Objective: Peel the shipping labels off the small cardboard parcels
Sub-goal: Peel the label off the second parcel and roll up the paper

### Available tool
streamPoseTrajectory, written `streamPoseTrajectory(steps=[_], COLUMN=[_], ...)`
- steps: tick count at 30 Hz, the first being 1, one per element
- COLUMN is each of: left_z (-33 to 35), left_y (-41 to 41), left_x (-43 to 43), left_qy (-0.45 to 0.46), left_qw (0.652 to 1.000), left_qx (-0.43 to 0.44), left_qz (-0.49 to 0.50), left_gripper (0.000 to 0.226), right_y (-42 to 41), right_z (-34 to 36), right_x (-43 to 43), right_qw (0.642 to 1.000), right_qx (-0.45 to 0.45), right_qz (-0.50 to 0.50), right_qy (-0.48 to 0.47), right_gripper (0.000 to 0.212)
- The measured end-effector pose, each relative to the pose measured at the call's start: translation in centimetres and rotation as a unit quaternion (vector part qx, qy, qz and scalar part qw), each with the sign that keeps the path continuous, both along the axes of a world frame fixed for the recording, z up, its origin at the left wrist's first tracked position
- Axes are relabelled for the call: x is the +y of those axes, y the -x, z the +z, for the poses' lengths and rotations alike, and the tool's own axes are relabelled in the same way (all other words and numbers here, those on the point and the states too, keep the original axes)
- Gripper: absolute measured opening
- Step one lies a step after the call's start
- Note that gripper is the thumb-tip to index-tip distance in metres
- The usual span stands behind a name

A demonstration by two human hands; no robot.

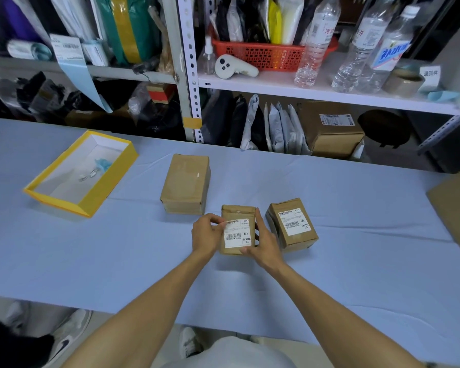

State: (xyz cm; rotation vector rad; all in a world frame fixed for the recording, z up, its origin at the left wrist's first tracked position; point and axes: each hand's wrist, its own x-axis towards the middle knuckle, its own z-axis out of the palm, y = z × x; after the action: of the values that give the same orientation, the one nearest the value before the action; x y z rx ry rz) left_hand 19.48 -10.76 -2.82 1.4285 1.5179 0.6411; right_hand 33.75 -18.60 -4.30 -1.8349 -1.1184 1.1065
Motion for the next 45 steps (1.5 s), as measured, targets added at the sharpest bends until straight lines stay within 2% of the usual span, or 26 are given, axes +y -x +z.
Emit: streamPoseTrajectory(steps=[5, 10, 15, 19, 22, 26, 30, 40, 45], left_z=[0.2, 0.2, -0.1, 0.2, -0.5, -1.5, -1.4, -1.0, -0.1], left_y=[1.2, 0.9, 0.6, 0.6, 0.5, 0.4, 0.5, 0.3, -0.5], left_x=[-0.4, -0.4, -0.5, -1.2, -2.3, -3.9, -4.4, -3.4, -2.7], left_qy=[-0.036, -0.03, -0.033, -0.041, -0.067, -0.116, -0.117, -0.127, -0.084], left_qw=[0.997, 0.997, 0.998, 0.997, 0.996, 0.983, 0.977, 0.978, 0.995], left_qx=[-0.053, -0.041, -0.042, -0.055, -0.021, 0.054, 0.083, 0.094, 0.051], left_qz=[-0.051, -0.054, -0.037, -0.02, -0.051, -0.129, -0.158, -0.135, -0.034], left_gripper=[0.016, 0.023, 0.016, 0.036, 0.048, 0.051, 0.055, 0.027, 0.015], right_y=[-0.2, -0.1, -0.1, 0.0, 0.1, 0.2, 0.2, 0.3, 0.3], right_z=[-0.2, 0.0, -0.2, -0.2, -0.2, -0.4, -0.6, 0.0, 0.2], right_x=[-0.1, 0.0, -0.1, -0.1, -0.1, 0.0, 0.1, 0.0, -0.2], right_qw=[1.0, 1.0, 1.0, 1.0, 1.0, 1.0, 1.0, 1.0, 1.0], right_qx=[0.007, 0.004, -0.007, -0.009, -0.007, -0.009, -0.009, -0.016, -0.02], right_qz=[0.005, 0.006, 0.001, -0.004, -0.005, -0.008, -0.01, 0.001, -0.001], right_qy=[-0.004, -0.003, -0.003, 0.003, 0.005, 0.006, 0.008, 0.02, 0.016], right_gripper=[0.113, 0.111, 0.113, 0.112, 0.112, 0.112, 0.112, 0.115, 0.115])
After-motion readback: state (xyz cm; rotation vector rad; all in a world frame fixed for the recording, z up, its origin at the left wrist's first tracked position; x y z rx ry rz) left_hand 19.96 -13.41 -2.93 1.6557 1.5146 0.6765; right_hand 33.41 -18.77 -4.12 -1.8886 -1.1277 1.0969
